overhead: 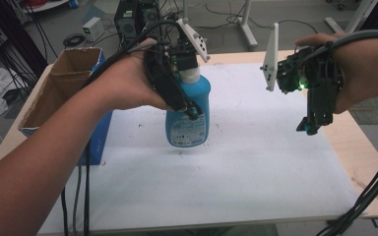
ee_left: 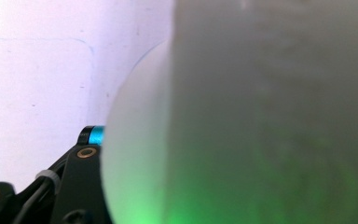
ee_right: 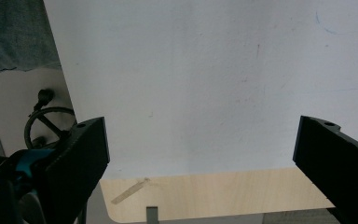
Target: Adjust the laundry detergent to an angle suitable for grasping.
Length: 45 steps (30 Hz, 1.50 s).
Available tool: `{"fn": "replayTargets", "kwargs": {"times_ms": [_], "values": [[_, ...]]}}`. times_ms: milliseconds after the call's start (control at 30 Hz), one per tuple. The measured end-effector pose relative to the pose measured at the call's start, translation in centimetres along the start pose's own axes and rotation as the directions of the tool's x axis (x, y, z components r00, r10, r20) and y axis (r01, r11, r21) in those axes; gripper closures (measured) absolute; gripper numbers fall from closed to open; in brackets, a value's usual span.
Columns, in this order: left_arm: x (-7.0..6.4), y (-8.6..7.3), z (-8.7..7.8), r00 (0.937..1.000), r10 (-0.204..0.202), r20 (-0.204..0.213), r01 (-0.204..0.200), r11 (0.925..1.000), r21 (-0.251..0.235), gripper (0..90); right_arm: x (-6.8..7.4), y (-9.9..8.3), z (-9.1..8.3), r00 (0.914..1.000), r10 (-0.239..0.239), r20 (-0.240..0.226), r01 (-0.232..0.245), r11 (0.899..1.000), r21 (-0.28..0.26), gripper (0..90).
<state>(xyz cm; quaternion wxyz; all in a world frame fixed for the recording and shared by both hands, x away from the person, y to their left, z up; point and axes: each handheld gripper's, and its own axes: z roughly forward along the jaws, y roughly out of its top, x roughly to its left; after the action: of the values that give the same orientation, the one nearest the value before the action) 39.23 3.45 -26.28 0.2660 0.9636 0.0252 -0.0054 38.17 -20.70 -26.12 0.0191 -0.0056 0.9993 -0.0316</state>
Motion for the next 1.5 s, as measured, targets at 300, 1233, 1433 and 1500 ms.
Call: {"fn": "replayTargets", "kwargs": {"times_ms": [300, 1233, 1433, 1500], "values": [[-0.6, -1.1, 0.8, 0.9944, 0.090, 0.057, -0.089, 0.9960, -0.006, 43.1, 0.2, 0.2, 0.2, 1.0000, -0.007, 0.001, 0.007, 1.000, -0.008, 2.6], [-1.6, -4.9, 3.8, 0.9158, 0.345, 0.206, -0.343, 0.9381, -0.046, 43.3, 0.6, 1.0, 0.6, 0.9999, -0.010, -0.010, 0.010, 1.000, 0.004, 2.6], [-1.6, -5.5, 3.6, 0.9126, 0.352, 0.209, -0.348, 0.9358, -0.054, 43.2, 0.4, 1.0, 0.7, 0.9999, -0.010, -0.011, 0.010, 1.000, 0.005, 2.6], [-1.6, -5.7, 3.7, 0.9153, 0.348, 0.203, -0.344, 0.9374, -0.057, 43.3, 0.4, 1.1, 0.7, 0.9999, -0.007, -0.010, 0.008, 1.000, 0.005, 2.6]]}}
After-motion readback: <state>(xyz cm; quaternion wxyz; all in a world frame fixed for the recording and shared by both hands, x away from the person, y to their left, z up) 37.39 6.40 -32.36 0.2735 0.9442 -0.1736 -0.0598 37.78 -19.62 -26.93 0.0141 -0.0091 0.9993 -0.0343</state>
